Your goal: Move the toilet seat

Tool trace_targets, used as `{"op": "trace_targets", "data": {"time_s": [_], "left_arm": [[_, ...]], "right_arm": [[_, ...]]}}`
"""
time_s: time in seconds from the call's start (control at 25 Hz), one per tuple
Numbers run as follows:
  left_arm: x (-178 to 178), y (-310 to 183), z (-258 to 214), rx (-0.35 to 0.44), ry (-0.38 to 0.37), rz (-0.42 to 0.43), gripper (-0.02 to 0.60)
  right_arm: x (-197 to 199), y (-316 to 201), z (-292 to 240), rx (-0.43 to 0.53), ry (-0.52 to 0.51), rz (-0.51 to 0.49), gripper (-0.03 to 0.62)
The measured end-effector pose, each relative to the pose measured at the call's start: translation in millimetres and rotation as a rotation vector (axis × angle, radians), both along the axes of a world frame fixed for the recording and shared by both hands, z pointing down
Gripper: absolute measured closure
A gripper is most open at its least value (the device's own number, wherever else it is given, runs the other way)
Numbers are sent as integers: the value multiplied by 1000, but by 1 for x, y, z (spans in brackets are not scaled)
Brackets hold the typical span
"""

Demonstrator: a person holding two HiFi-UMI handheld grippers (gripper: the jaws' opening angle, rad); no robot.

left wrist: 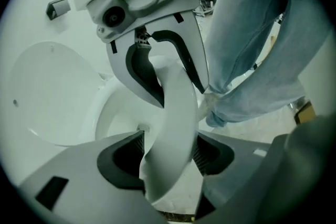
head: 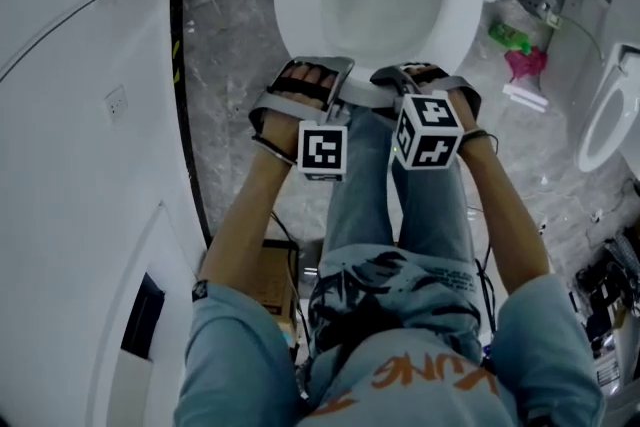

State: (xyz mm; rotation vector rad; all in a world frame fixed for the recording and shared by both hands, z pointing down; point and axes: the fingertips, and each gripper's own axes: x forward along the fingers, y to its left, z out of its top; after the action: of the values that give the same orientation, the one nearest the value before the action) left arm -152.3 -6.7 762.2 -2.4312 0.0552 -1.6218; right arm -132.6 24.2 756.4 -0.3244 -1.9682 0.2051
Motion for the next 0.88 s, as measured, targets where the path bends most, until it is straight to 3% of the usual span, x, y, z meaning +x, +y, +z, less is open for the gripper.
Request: {"op": "trace_targets", "data": {"time_s": [0.16,0.28,0.48,0.68,0.88], "left_arm": [[-1,-16,-29,15,22,-68,324],[4,-19,-48,1,-15,-68,339],[3,-45,-102,7,11,-173,356],[7,-83,-156,60,76,-295,393],[15,-124,-202,157,85,-310,410]], "right_arm": [[0,-14,-27,20,-31,21,382],[6,-21,-46,18,-27,64,385],[4,-40,-95,-15,-86,123,388],[9,-83,-141,152,-126,207,410],[18,-131,-180,312,-167,325,450]]}}
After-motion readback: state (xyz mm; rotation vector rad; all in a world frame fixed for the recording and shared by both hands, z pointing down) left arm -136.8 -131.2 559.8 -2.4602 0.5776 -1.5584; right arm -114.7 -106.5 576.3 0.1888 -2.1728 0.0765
